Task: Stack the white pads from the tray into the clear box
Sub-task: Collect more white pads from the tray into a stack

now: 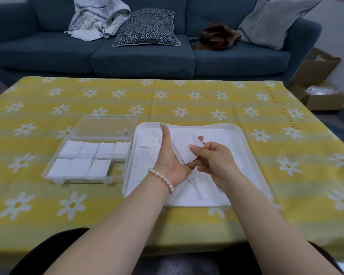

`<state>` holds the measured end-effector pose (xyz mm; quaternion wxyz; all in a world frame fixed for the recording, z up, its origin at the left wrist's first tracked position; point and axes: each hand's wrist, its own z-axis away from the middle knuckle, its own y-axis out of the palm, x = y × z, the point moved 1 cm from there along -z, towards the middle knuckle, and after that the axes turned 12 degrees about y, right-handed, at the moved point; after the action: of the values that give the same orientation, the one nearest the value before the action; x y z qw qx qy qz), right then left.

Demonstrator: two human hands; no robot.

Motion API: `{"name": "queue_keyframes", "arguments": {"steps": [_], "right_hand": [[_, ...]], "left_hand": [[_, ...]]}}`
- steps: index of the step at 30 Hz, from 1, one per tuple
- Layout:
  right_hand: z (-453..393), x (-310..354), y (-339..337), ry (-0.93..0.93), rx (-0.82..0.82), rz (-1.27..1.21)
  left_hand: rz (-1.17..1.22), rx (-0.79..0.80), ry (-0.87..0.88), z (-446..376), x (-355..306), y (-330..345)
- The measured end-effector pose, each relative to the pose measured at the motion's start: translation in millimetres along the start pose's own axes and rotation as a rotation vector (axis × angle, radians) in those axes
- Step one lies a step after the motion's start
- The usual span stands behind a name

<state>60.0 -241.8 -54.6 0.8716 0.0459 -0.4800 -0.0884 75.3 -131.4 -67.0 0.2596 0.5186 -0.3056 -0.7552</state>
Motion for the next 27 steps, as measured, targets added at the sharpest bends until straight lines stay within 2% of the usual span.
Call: {"name": "queue_keyframes", "arguments": {"steps": [5,9,17,23,25,27], "right_hand": [[1,0,2,-0.084,-0.077,0.141],[4,3,5,-0.167,-0.132,0.266],[4,3,1,-0.173,-0.149,0.32],[1,2,-1,-0.124,-0.116,0.234],[-1,1,-2,-0.122,-0.169,0.262],[-4,1,-5,-0.184,-0.306,0.328]], "left_hand": [[-0.042,0.022,-0.001,3,-2,-1],[-0.04,-0.033,-0.017,3,-3,-2],[-0.04,0.022,0.013,3,-3,1],[0.048,0.016,0.002,3,-6,-1],[0.071,-0.005,0.011,2,-8,-2],[0.065,-0.044,0.02,0,-8,-4]]}}
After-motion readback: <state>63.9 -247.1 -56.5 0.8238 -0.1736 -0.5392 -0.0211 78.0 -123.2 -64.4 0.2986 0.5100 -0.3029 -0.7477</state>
